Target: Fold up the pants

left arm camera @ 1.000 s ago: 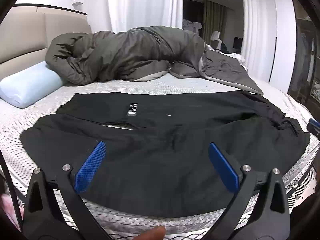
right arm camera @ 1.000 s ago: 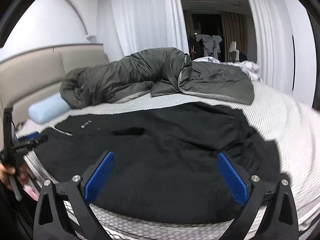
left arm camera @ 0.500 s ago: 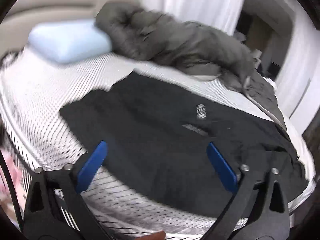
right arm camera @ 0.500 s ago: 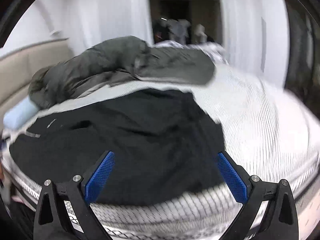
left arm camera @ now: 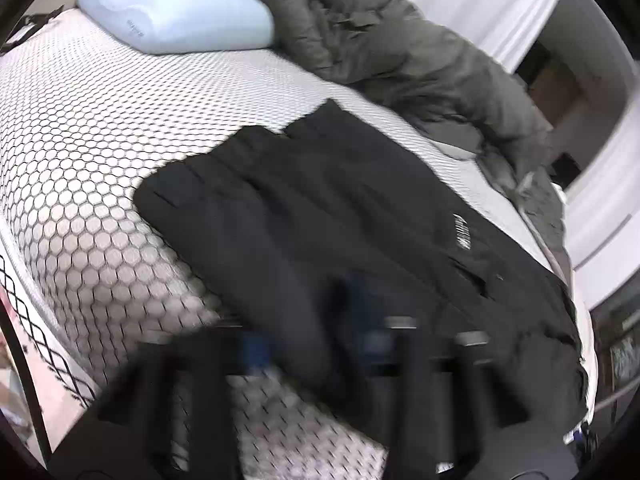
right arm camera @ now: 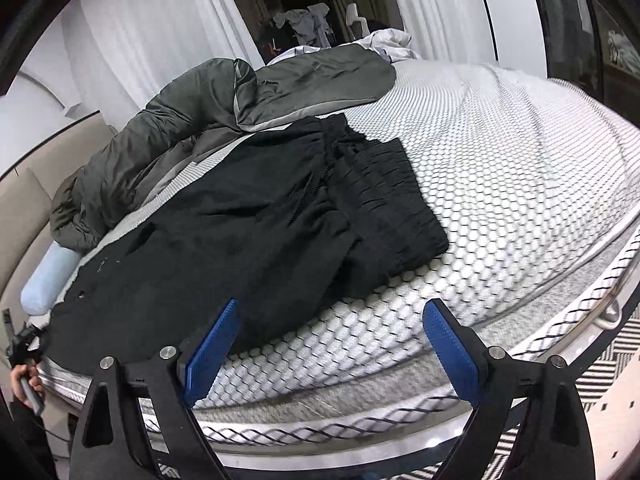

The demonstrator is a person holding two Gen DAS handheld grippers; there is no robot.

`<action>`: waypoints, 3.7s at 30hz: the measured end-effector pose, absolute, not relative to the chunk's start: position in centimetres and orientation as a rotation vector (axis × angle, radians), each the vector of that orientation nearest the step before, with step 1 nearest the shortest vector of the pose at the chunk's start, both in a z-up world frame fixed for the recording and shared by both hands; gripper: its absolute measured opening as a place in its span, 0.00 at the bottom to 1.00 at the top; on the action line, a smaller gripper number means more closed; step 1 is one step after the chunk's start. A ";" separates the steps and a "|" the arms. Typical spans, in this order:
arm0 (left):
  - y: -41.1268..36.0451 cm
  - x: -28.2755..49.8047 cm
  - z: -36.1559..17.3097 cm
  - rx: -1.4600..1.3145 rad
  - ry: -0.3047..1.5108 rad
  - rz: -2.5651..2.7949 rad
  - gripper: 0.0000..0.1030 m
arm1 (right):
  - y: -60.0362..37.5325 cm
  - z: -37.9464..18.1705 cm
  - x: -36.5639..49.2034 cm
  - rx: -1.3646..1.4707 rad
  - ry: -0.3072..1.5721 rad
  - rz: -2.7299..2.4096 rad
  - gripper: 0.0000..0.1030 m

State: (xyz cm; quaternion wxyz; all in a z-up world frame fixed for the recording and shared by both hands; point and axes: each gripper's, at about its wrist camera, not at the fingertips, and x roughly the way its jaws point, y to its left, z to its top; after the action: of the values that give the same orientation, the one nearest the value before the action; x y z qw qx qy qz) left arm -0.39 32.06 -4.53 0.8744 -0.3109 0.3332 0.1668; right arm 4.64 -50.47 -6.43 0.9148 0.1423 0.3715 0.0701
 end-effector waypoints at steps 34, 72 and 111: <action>30.2 -7.9 -0.3 -0.511 0.600 0.410 0.64 | -50.3 -2.8 5.9 0.354 0.682 -0.129 0.60; 5.2 6.5 -3.2 -0.027 0.801 -0.144 0.99 | -38.3 -4.4 10.3 -0.198 0.738 0.191 0.95; 6.4 8.7 -5.8 0.045 0.880 -0.193 1.00 | -39.1 -8.8 11.5 -0.288 0.832 0.129 0.77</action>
State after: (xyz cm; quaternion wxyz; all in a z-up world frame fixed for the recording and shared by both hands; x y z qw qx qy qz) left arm 8.68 6.39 -5.79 0.9001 0.0220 0.4251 -0.0935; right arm 11.45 -39.14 -8.76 0.9027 -0.1391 0.4023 0.0624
